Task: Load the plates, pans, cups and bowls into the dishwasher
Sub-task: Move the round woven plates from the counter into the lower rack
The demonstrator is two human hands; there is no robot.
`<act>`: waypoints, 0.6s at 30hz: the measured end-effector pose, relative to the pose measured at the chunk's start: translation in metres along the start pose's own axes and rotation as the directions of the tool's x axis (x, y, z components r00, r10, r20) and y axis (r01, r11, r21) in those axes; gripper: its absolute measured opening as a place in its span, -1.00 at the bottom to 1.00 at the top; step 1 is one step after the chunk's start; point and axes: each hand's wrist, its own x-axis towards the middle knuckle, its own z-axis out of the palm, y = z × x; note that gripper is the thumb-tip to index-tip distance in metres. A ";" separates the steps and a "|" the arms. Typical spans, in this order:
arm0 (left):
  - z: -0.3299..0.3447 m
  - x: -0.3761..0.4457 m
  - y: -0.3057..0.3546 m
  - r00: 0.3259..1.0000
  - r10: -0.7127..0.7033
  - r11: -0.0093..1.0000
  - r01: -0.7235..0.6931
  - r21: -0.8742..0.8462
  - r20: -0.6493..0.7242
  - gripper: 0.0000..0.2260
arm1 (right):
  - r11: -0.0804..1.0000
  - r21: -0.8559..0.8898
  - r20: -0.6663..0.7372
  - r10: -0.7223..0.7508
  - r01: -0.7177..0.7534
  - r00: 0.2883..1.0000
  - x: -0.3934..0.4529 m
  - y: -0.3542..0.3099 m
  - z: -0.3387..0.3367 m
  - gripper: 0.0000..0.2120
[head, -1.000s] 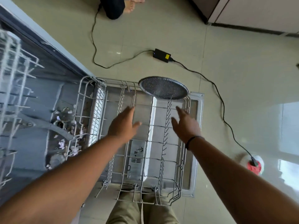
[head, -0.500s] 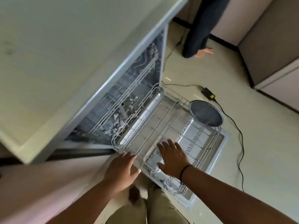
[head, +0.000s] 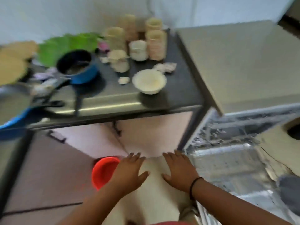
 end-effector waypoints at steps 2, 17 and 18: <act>-0.022 -0.043 -0.043 0.994 -0.083 0.997 0.083 -0.007 -0.069 -0.40 | 0.994 -0.019 -0.027 -0.109 0.108 0.994 0.026 -0.059 -0.013 -0.24; -0.201 -0.173 -0.221 0.556 -0.556 0.828 0.435 -0.354 -0.618 -0.44 | 0.736 -0.129 -0.289 -0.669 0.665 0.685 0.171 -0.304 -0.192 -0.33; -0.209 -0.167 -0.234 0.532 -0.577 0.812 0.456 -0.365 -0.620 -0.45 | 0.724 -0.114 -0.317 -0.675 0.680 0.666 0.187 -0.311 -0.202 -0.35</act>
